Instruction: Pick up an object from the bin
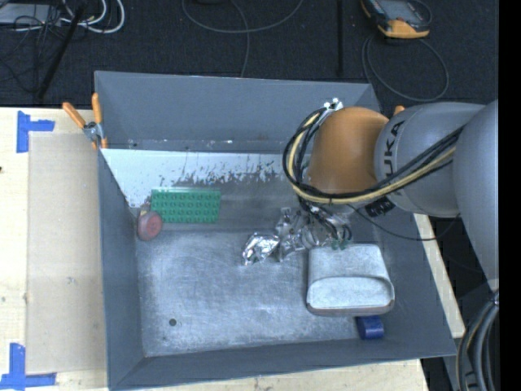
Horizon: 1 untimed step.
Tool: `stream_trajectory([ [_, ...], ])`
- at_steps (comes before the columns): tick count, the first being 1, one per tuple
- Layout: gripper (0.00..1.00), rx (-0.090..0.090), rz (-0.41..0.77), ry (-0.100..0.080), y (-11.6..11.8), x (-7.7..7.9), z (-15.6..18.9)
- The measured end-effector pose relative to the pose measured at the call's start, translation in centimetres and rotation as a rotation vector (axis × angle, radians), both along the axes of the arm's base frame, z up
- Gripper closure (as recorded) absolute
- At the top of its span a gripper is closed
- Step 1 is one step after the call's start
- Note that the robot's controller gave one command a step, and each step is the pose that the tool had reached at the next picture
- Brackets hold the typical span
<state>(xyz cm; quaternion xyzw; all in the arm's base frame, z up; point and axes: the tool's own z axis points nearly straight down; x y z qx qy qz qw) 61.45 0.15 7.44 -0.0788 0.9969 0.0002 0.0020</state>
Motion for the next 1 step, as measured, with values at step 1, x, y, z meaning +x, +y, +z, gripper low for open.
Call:
stream_trajectory([
  [1, 1.00, 0.000, 0.054, -0.005, 0.82, -2.04, 12.64],
])
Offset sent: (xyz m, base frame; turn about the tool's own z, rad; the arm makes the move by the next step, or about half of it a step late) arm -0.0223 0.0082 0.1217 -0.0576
